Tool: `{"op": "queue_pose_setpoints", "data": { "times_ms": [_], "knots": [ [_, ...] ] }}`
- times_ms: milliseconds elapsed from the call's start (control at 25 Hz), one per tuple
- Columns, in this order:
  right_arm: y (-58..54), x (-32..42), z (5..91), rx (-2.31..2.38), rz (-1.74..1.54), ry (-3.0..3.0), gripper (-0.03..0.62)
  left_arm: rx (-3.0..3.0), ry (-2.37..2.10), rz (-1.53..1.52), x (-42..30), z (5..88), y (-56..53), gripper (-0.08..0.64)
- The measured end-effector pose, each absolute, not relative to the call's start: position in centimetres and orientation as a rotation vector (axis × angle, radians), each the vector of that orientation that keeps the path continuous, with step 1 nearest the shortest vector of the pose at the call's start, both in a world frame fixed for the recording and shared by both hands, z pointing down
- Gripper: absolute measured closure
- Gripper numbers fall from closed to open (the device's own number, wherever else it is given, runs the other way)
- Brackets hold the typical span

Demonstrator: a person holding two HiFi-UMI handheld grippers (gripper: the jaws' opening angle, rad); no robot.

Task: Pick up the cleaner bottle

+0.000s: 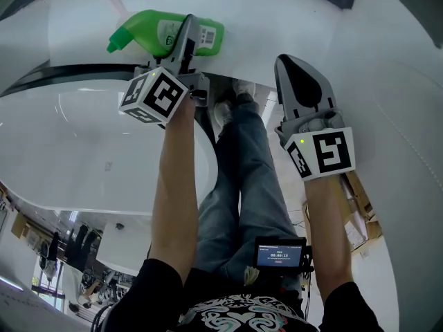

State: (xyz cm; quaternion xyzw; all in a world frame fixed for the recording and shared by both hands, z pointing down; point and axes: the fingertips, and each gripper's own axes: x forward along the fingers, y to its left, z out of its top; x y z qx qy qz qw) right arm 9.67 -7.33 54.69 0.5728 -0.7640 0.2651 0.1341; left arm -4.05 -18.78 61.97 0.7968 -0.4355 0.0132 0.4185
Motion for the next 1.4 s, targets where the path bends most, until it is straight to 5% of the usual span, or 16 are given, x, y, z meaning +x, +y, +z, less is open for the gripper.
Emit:
{"op": "queue_pose_setpoints", "data": {
  "times_ms": [1400],
  "knots": [
    [-8.4, 8.3, 53.3, 1.702, 0.775, -2.234, 0.566, 1.615, -0.749, -0.537, -4.6, 57.0, -17.9, 0.368]
  ]
}}
